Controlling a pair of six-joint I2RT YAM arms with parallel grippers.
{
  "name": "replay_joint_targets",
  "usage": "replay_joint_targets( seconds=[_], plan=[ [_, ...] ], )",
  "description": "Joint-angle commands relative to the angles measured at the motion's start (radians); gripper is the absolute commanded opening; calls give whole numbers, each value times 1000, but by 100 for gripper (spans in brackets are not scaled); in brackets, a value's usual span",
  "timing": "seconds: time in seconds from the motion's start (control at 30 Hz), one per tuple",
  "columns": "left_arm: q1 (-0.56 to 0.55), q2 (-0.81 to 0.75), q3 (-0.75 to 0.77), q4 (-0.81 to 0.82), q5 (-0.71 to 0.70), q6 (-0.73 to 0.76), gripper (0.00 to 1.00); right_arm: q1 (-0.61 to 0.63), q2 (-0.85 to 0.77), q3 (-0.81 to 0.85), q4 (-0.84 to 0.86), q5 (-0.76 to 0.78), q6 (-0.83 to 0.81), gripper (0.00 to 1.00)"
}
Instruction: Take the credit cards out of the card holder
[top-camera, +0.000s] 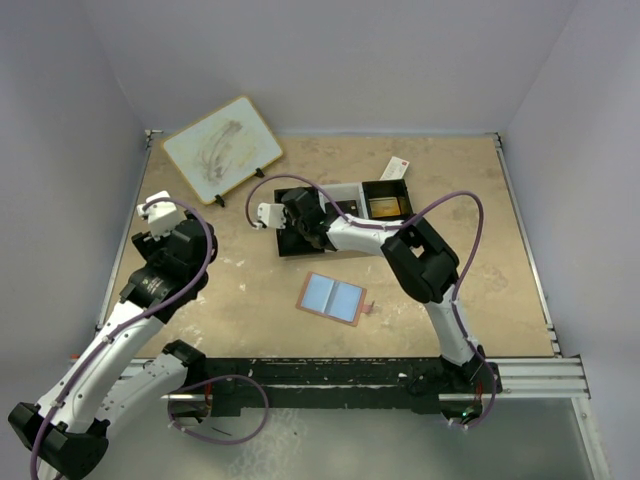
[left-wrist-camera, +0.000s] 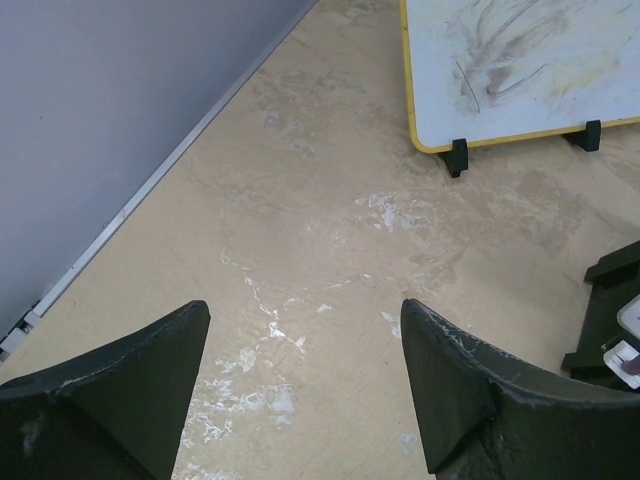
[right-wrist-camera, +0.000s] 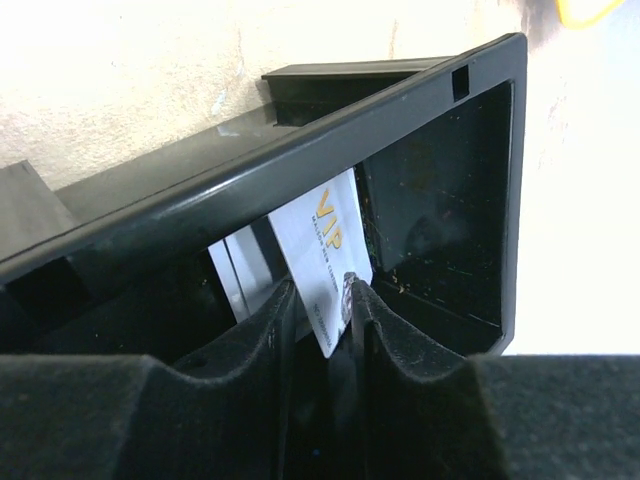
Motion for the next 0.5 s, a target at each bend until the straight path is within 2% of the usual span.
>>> replay_joint_targets(
  seconds=[0.0,0.3,0.47],
  plan=[
    [3,-2,5,21,-7,-6,75,-8,-77,46,-33,-12,32,35],
    [3,-3,5,21,5,-6,75,-17,-181,20,-19,-56,127,37],
    [3,-14,0,26,7,-5,76,-30,-375,-112,175,-2,286,41]
  ],
)
